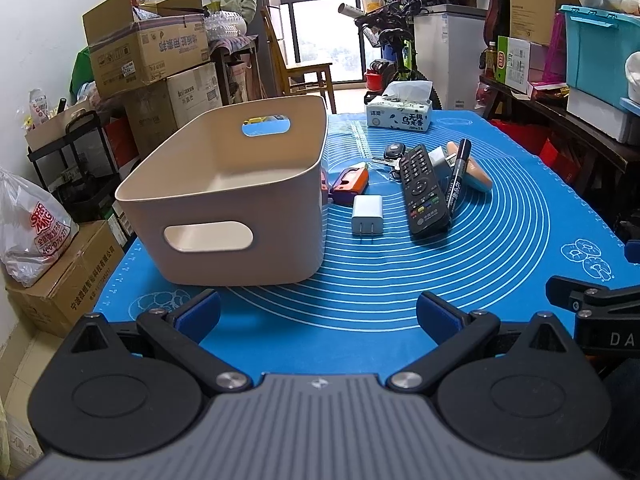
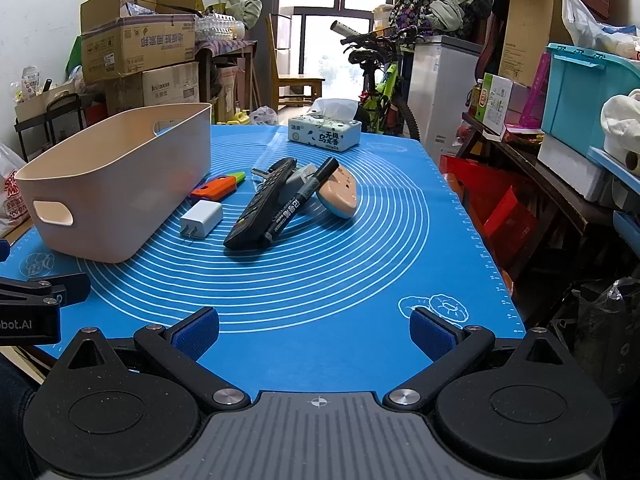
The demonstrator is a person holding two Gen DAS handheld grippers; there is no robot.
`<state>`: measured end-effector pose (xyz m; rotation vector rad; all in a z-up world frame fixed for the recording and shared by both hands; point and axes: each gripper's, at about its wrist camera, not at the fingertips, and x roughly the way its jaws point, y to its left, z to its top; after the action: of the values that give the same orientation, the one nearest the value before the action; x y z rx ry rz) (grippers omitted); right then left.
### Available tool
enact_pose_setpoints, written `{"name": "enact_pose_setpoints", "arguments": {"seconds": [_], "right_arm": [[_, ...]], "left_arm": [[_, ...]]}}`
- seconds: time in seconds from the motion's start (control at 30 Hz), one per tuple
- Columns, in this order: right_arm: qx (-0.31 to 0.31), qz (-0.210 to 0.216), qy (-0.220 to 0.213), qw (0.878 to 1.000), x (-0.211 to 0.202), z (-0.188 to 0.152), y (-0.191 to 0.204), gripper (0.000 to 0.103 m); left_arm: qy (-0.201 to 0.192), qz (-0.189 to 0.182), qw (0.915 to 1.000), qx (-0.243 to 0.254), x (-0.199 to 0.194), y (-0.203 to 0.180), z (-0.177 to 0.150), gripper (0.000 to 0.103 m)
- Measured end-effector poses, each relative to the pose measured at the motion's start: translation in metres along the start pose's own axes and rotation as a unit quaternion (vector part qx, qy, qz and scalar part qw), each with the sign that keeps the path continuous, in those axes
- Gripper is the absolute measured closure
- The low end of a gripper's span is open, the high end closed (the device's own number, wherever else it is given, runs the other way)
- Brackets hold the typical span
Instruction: Organize rigid objects
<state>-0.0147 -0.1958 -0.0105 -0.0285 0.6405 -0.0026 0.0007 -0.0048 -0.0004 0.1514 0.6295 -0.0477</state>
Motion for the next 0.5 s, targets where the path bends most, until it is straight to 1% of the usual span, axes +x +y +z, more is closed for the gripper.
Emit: {"name": "enact_pose_setpoints", "arguments": {"seconds": [0.5], "right_arm": [[-0.001, -0.001, 0.000, 1.000, -0.0006, 0.0000, 0.0001, 0.002]], "left_arm": [[-0.004, 0.002, 1.0000, -0.005, -0.0031, 0.0047, 0.0035, 0.000]]}}
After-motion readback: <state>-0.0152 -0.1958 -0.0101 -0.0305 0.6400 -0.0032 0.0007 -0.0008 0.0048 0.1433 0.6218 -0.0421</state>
